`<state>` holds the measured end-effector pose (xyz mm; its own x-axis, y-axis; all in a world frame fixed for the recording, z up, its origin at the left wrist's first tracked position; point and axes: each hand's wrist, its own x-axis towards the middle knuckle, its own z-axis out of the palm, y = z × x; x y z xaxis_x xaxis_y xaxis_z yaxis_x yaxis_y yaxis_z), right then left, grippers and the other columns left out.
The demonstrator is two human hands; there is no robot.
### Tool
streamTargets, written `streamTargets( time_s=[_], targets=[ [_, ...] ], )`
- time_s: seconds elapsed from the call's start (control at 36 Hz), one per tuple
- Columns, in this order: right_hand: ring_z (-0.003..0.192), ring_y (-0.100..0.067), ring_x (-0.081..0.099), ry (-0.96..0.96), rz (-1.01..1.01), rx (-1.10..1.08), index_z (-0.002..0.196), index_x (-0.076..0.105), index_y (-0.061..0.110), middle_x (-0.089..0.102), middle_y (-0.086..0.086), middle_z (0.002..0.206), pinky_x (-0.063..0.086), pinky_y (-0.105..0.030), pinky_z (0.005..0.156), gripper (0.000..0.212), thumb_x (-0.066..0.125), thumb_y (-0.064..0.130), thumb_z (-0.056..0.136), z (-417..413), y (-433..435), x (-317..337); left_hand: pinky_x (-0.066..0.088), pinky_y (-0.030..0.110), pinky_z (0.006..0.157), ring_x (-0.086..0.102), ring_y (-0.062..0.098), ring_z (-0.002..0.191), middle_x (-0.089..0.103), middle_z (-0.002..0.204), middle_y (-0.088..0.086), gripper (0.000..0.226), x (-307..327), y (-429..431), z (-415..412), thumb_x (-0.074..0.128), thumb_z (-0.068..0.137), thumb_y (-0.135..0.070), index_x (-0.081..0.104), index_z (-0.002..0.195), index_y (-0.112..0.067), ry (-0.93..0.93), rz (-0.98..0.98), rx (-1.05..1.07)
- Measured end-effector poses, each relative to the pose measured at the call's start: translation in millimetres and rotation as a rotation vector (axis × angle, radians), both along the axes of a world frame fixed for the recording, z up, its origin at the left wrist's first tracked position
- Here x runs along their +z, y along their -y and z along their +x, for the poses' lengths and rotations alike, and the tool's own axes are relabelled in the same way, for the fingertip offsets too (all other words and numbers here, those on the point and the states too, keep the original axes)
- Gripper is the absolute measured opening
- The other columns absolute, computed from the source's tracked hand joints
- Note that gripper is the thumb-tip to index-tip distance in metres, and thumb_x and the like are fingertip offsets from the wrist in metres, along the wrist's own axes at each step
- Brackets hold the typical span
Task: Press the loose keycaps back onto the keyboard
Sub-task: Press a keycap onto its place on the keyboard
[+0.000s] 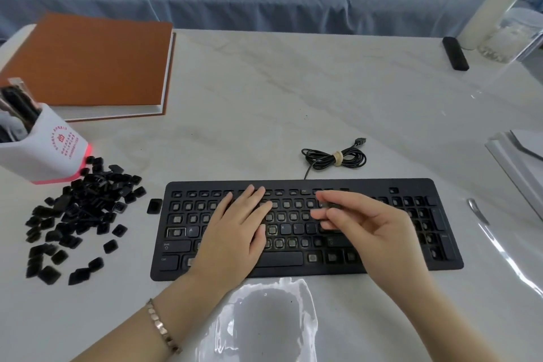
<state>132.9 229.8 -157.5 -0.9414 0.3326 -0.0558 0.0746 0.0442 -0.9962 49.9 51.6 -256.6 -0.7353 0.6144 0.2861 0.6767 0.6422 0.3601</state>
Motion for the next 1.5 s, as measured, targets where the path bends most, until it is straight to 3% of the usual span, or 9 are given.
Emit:
streamTargets(
  time_s=[0.17,0.31,0.53,0.78,1.03,1.14,1.28,1.39,1.5],
  targets=[
    [0.061,0.000,0.063,0.101,0.114,-0.064,0.082,0.069,0.022,0.069,0.001,0.071,0.046,-0.007,0.062,0.031,0.063,-0.008,0.080,6.5,-4.9,-16.0,0.027,0.043,0.106,0.043,0.025,0.130,0.055,0.135,0.010,0.046,3.2,-5.8,14.9,0.040,0.087,-0.031,0.062,0.122,-0.012,0.013,-0.107,0.103],
    [0.064,0.011,0.059,0.171,0.208,-0.141,0.081,0.070,0.023,0.066,0.005,0.090,0.041,0.000,0.063,0.030,0.069,-0.007,0.075,21.7,-23.0,-23.9,0.024,0.046,0.107,0.047,0.035,0.128,0.052,0.135,0.019,0.047,8.4,-23.3,23.5,0.040,0.086,-0.033,0.063,0.121,-0.012,0.017,-0.121,0.107],
    [0.063,0.004,0.060,0.194,0.294,-0.208,0.080,0.071,0.011,0.065,-0.004,0.083,0.044,-0.003,0.061,0.021,0.072,-0.008,0.072,46.4,-65.0,-29.2,0.024,0.047,0.107,0.047,0.034,0.129,0.050,0.138,0.018,0.051,5.2,-55.9,26.5,0.040,0.086,-0.039,0.061,0.125,-0.013,-0.004,-0.190,-0.019],
    [0.092,-0.001,0.058,0.170,0.488,-0.188,0.085,0.066,0.054,0.066,0.013,0.092,0.043,-0.009,0.083,0.055,0.078,0.003,0.068,60.7,-100.7,-57.4,0.020,0.046,0.109,0.034,0.029,0.134,0.047,0.141,0.018,0.054,2.0,-61.5,26.7,0.038,0.086,-0.039,0.058,0.128,-0.011,0.007,-0.174,-0.020],
    [0.092,-0.002,0.055,-0.010,0.623,-0.204,0.077,0.069,0.036,0.063,0.038,0.086,0.040,-0.008,0.086,0.038,0.080,0.002,0.064,51.7,-91.7,-88.5,0.020,0.046,0.110,0.032,0.028,0.135,0.045,0.142,0.017,0.053,0.3,-62.6,26.5,0.040,0.086,-0.039,0.057,0.129,-0.012,0.022,-0.156,-0.018],
    [0.087,-0.005,0.054,-0.055,0.689,-0.210,0.079,0.075,0.023,0.069,0.026,0.087,0.040,-0.007,0.083,0.024,0.081,0.005,0.064,52.5,-92.5,-96.1,0.020,0.046,0.111,0.032,0.028,0.135,0.046,0.142,0.017,0.053,1.0,-63.2,26.9,0.040,0.086,-0.038,0.058,0.128,-0.012,0.025,-0.145,-0.012],
    [0.085,-0.005,0.052,-0.131,0.782,-0.209,0.080,0.075,0.018,0.068,0.016,0.091,0.040,-0.007,0.081,0.016,0.066,0.030,0.073,53.8,-90.3,-99.7,0.020,0.045,0.112,0.037,0.030,0.134,0.046,0.142,0.017,0.052,1.0,-63.5,27.3,0.041,0.085,-0.037,0.058,0.128,-0.012,0.020,-0.141,-0.008],
    [0.082,-0.013,0.051,-0.175,0.873,-0.210,0.078,0.076,0.013,0.070,0.009,0.087,0.043,-0.013,0.081,0.010,0.072,0.018,0.071,54.0,-91.3,-101.6,0.020,0.045,0.112,0.038,0.030,0.133,0.046,0.142,0.017,0.052,1.0,-63.8,27.2,0.042,0.085,-0.037,0.059,0.127,-0.012,0.022,-0.138,-0.009],
    [0.083,-0.013,0.051,-0.221,0.882,-0.173,0.079,0.075,0.014,0.069,0.008,0.088,0.044,-0.015,0.081,0.016,0.065,0.025,0.076,54.1,-96.1,-101.5,0.020,0.044,0.112,0.037,0.030,0.134,0.046,0.142,0.017,0.052,1.0,-63.0,27.0,0.042,0.085,-0.037,0.059,0.127,-0.012,0.022,-0.134,-0.008]
  ],
)
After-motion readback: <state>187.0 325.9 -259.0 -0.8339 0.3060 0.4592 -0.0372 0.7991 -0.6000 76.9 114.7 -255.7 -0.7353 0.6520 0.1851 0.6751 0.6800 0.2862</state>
